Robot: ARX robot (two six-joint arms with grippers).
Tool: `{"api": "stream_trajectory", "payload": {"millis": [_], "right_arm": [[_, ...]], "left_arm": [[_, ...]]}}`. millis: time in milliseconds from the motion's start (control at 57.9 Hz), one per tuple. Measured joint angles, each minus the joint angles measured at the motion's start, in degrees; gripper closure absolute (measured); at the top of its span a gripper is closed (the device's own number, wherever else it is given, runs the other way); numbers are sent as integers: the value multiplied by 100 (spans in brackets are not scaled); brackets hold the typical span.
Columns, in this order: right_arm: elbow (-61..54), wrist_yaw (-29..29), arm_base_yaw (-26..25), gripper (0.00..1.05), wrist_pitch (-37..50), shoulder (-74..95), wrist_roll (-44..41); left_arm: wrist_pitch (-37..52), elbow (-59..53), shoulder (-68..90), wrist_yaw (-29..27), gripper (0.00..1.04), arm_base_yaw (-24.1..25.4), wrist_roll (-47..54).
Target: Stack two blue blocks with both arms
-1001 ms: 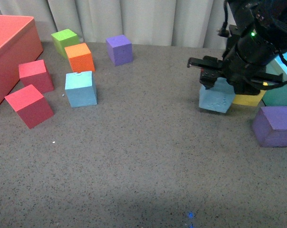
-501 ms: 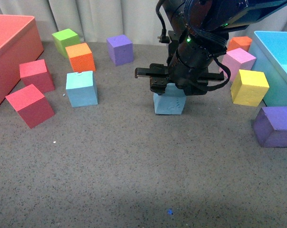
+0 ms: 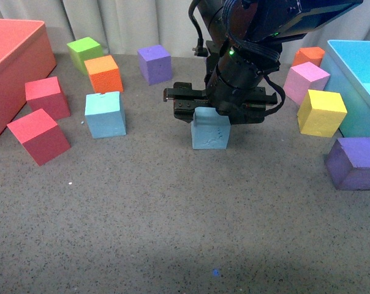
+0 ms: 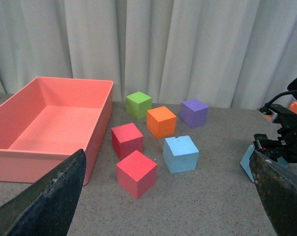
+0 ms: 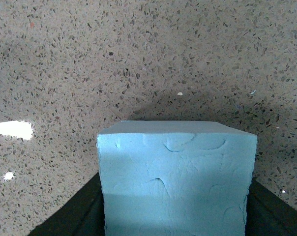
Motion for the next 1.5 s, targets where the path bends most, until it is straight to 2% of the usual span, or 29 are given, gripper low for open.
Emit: {"api": "stream_trajectory", "payload": {"millis": [86,414,483,518,552,622,691,742,967,1502], "right_arm": [[-223,-170,-4,8,293,-192,122],[-848,234,-31,10,693,-1172,122],[-1821,1572,-26,22,2981,-1307,-577],[-2538,1991,-90,29,4227,-1429,-1036],[-3261,2072,-190,36,5427,-1576,-1338],[-4210,2006,-380,47,7158,-1864,-1611],[-4903,1882,-568,57,8185,-2361,-1749],[-5351,1773,-719,66,8627,-2828,-1827],[-6885,1318,-1196,104,8889,-3960,-1934],[-8655,581,-1921,104,7893,-6749,-1956]], "left_arm": [[0,0,0,0,7,0,0],[0,0,0,0,7,0,0],[0,0,0,2,7,0,0],[0,0,0,13,7,0,0],[0,0,2,0,7,0,0],[0,0,-2,-7,7,0,0],[0,0,-4,-2,7,0,0],[0,0,-4,0,7,0,0],[0,0,-4,0,7,0,0],[0,0,-4,0,7,0,0]]}}
